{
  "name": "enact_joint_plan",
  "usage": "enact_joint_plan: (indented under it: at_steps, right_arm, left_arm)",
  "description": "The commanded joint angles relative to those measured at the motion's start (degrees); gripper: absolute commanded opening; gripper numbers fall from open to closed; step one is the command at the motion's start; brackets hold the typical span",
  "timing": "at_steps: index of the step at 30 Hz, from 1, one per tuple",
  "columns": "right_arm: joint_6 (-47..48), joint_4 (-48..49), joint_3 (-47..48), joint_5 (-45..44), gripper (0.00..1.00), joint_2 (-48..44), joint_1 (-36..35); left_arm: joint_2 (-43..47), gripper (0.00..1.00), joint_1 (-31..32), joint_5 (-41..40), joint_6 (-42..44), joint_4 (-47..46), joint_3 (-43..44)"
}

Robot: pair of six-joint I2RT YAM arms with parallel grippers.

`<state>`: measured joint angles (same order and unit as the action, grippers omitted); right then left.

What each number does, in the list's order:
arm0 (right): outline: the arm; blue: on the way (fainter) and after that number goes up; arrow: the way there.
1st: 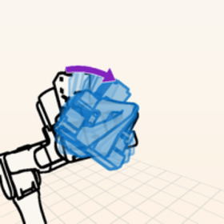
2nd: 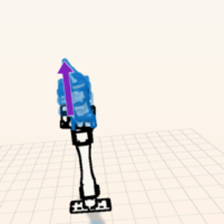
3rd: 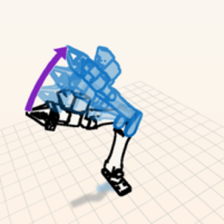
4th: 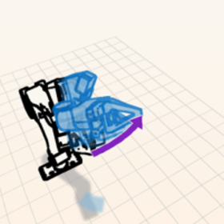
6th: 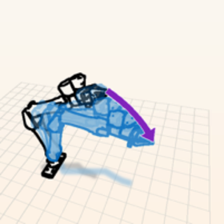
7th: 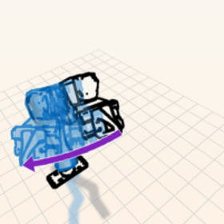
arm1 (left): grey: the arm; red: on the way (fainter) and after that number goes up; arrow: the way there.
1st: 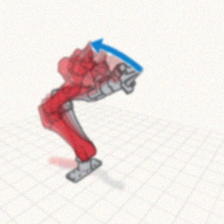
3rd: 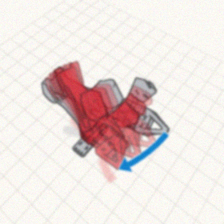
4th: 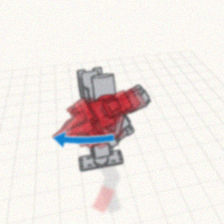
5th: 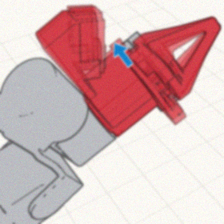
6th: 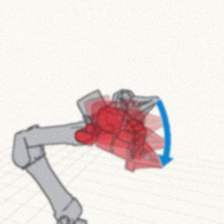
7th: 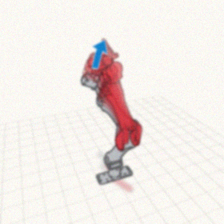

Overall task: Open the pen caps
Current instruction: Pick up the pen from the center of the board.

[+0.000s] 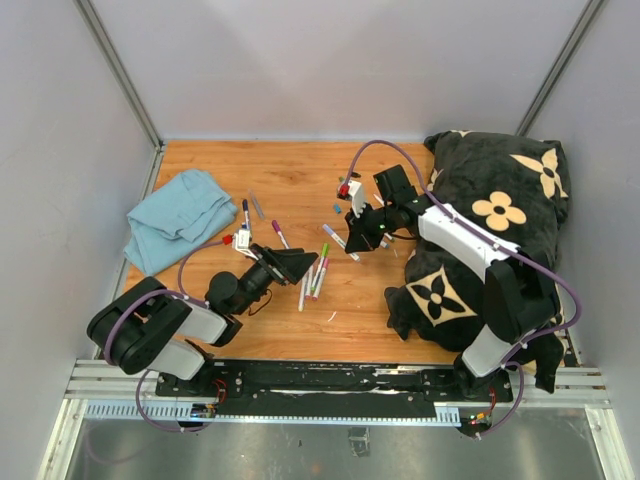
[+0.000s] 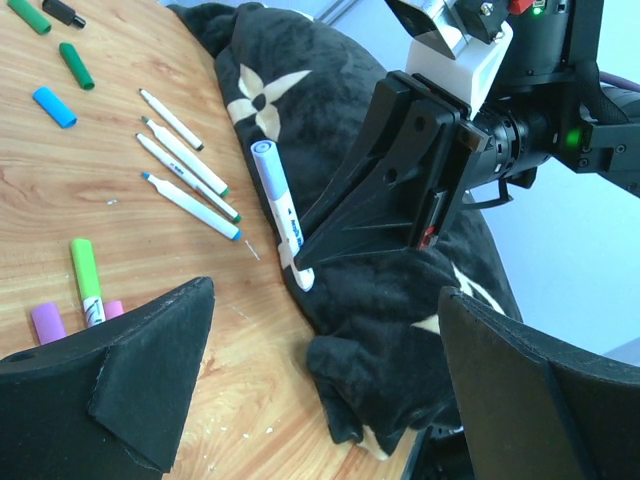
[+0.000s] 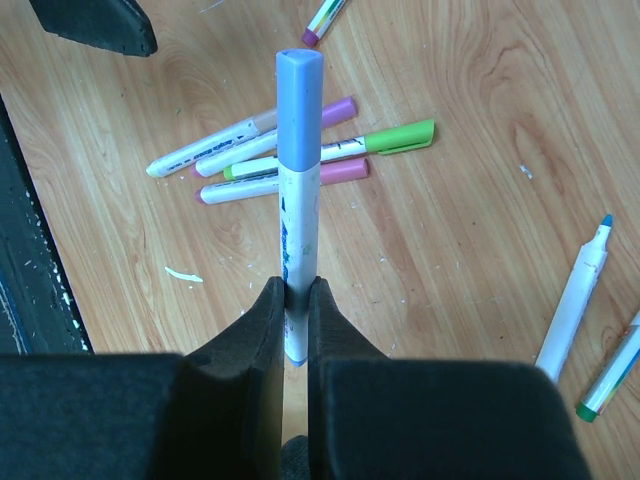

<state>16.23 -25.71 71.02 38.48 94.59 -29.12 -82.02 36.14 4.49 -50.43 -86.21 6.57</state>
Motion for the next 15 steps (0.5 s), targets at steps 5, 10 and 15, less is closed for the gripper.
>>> enact_joint_plan:
  at_steps: [5,10,15]
  right_arm:
    - [-1.0,0.6,-0.9,3.0,0.01,-2.0,1.5]
    - [-1.2,0.6,-0.9,3.5,0.01,-2.0,1.5]
    - [-1.2,0.7,-1.0,4.4,0.01,-2.2,1.5]
  left_arm:
    - [-0.4,0.97,0.3,-1.9,0.7,-3.7,-0.2]
    - [-1.8,0.98,0.0,-1.6,-0.2,-6.2,-0.4]
    - [-4.3,0.98,-0.3,-1.0,-1.5,-9.9,-0.2]
